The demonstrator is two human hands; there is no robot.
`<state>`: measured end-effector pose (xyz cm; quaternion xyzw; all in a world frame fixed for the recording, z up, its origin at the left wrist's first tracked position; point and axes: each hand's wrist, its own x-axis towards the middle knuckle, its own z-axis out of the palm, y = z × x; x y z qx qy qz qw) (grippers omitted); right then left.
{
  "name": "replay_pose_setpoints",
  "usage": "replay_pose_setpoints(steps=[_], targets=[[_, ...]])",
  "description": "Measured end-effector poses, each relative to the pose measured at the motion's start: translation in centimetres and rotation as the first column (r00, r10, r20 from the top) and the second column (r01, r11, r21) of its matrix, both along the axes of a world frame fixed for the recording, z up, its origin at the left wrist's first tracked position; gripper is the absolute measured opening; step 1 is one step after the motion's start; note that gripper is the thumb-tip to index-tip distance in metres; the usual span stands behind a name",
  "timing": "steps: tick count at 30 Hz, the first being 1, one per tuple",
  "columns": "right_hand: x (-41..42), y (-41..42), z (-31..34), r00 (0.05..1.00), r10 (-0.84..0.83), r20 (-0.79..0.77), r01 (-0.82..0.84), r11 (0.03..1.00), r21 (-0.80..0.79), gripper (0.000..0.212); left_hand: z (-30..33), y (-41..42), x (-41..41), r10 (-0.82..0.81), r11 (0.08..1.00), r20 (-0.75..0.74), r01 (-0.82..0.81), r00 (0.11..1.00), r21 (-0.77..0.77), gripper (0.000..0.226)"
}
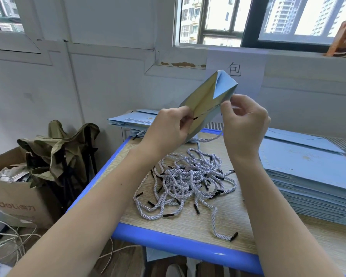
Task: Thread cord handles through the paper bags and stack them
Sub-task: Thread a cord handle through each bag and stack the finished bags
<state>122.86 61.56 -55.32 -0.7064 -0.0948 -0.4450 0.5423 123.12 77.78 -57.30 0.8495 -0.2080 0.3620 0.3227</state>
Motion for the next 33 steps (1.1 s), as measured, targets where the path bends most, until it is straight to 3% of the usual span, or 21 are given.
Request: replay_pose_setpoints(steps=[3,11,18,22,29,33], targets=[[0.1,0.1,-0.2,1.000,0.001,-0.007,-0.001,1.000,-0.028,0.013,-0.1,0.4,0.1,-0.017,0.995,-0.070,0.024,0.997,0.096,0.012],[0.1,0.4,-0.4,1.000,0.024,-0.006,-0.025,0.997,-0.070,0.014,-1.0,-0.2,0.3,0.124,0.953,-0.019,-0.113,0.992,0.281,0.015],[0.2,0.3,-0.5,0.999,0.033,-0.018,-0.034,0.997,-0.073,0.014,-1.1,-0.4,0.2,0.176,0.923,-0.093,-0.132,0.980,0.362,0.021],[0.3,0.3,-0.5,0.999,0.033,-0.011,-0.034,0.996,-0.087,0.015,-1.2,-0.2,0.5,0.206,0.931,-0.057,-0.178,0.977,0.318,0.018],[0.4,0.4,-0.5,0.999,0.044,0.002,-0.044,0.993,-0.105,0.014,-1.0,-0.3,0.5,0.108,0.993,0.010,-0.108,0.994,0.056,0.013],[0.4,0.4,-0.5,0.999,0.049,0.015,-0.047,0.993,-0.107,0.013,-1.4,-1.0,0.3,0.085,0.996,0.018,-0.085,0.996,0.013,0.012]])
